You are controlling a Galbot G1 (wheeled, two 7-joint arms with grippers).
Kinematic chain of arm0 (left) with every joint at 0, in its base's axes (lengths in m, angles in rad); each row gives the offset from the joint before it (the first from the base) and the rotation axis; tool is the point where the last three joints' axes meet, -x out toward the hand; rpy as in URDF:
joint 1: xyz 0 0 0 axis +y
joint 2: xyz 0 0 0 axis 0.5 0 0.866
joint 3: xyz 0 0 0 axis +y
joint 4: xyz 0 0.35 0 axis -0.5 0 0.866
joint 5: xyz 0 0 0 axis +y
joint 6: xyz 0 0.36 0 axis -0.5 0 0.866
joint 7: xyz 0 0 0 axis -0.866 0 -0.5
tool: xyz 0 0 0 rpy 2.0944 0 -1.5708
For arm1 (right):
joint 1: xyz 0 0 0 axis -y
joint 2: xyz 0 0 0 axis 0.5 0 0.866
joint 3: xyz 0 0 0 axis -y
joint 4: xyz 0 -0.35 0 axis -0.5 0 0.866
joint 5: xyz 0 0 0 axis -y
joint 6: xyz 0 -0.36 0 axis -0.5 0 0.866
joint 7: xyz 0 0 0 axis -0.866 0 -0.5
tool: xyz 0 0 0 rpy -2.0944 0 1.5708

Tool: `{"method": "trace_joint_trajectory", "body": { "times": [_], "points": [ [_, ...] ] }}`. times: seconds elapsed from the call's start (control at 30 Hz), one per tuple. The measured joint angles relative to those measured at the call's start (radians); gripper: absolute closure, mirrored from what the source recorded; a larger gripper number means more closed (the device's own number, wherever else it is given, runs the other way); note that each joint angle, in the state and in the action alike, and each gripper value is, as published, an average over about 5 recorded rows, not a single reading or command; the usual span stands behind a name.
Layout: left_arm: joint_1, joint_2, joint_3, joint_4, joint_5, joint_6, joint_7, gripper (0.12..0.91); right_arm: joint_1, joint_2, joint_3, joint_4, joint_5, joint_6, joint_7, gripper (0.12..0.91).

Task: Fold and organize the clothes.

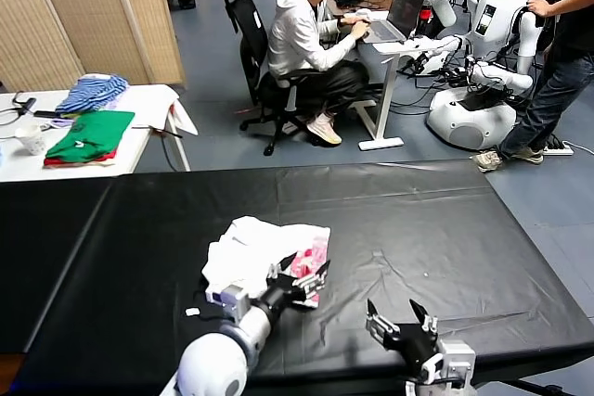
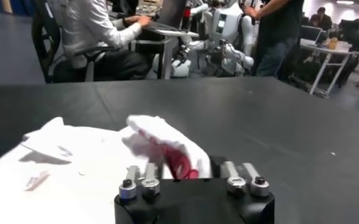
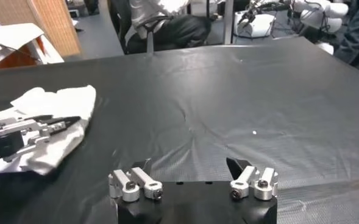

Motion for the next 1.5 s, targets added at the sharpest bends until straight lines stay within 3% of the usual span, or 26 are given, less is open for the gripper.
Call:
{"method": "trace_joint_trajectory", "body": {
  "times": [0.13, 0.27, 0.53, 0.8, 1.17, 1.33, 1.5],
  "points": [
    [0.046, 0.046, -0.060, -0.024, 0.142, 0.026, -0.010, 0.123, 0.053, -0.010, -0.021, -0.039, 0.049, 0.002, -0.009, 0.118],
    [0.106, 0.074, -0.128, -0.050, 0.249, 0.020, -0.024, 0.123, 0.134, -0.017, -0.052, -0.108, 0.078, 0.000, -0.009, 0.118],
    [0.193, 0.063, -0.220, -0.080, 0.322, 0.016, -0.035, 0.123, 0.304, -0.002, -0.127, -0.273, 0.082, 0.014, -0.010, 0.118],
    [0.227, 0.038, -0.249, -0.081, 0.346, 0.016, -0.043, 0.123, 0.372, 0.003, -0.187, -0.364, 0.061, 0.025, -0.011, 0.139],
    [0.244, 0.024, -0.256, -0.083, 0.360, 0.008, -0.043, 0.123, 0.381, 0.000, -0.214, -0.385, 0.058, 0.025, -0.020, 0.574],
    [0.248, 0.018, -0.254, -0.083, 0.373, 0.002, -0.043, 0.123, 0.379, 0.000, -0.210, -0.389, 0.053, 0.026, -0.023, 0.821],
    [0.257, 0.014, -0.251, -0.086, 0.384, -0.005, -0.042, 0.123, 0.387, -0.001, -0.192, -0.395, 0.051, 0.027, -0.022, 0.878]
  ]
}}
